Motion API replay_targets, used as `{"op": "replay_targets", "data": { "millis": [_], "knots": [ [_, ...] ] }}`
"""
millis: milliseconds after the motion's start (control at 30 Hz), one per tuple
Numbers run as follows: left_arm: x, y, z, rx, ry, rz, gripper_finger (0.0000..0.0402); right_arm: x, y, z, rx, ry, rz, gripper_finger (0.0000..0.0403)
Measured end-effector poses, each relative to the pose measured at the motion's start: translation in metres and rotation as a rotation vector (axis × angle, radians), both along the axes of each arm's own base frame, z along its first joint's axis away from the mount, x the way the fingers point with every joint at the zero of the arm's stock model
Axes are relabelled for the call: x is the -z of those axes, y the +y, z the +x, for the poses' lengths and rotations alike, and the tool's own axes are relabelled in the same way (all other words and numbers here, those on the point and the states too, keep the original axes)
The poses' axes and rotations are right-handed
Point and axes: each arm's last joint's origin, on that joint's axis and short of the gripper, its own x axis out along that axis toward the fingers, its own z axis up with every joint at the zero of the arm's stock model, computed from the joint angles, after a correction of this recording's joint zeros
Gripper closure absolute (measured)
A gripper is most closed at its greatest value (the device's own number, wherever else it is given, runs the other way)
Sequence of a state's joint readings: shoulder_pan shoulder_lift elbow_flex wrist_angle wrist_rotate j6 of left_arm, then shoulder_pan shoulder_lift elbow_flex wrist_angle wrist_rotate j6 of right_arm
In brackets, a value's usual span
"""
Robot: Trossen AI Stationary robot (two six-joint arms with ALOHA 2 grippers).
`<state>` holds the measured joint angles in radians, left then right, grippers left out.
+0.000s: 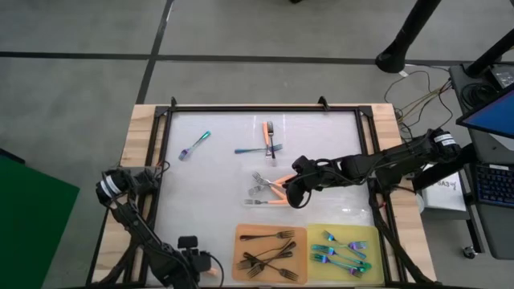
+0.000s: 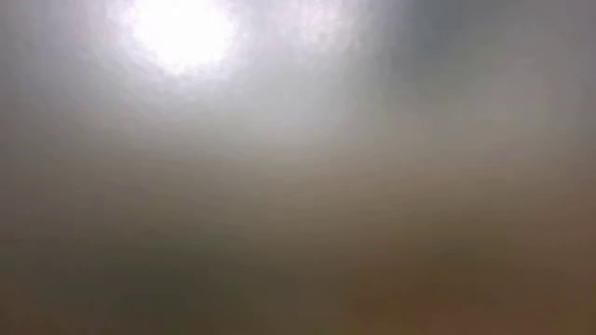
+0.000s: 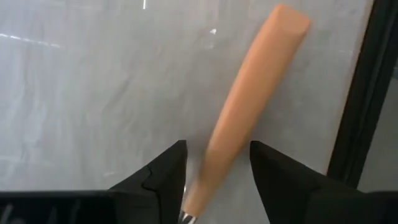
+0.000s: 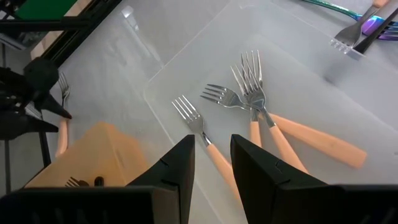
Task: Sort silverware by color (type)
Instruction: Put the orange fork into the transparent bin
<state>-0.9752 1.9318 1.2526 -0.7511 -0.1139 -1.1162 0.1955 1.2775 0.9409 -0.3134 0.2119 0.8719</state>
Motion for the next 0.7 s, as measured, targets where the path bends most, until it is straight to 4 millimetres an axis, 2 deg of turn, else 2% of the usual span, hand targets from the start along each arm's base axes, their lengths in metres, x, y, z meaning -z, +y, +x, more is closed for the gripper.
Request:
{"op": "replay_targets", "data": {
  "millis": [167, 367, 700],
  "knots": [
    [0.006, 0.007, -0.002, -0.020, 0.037, -0.008, 0.0277, 0.000, 0.000, 0.000, 0.005, -0.001, 0.006, 0.0310],
    [0.010, 0.011, -0.002, -0.026, 0.056, 0.002, 0.0371, 0.000, 0.000, 0.000, 0.028, -0.003, 0.035, 0.0310],
    [0.005, 0.011, 0.001, -0.052, 0.066, -0.001, 0.0375, 0.000, 0.000, 0.000, 0.040, -0.008, 0.061, 0.0310]
  ]
}}
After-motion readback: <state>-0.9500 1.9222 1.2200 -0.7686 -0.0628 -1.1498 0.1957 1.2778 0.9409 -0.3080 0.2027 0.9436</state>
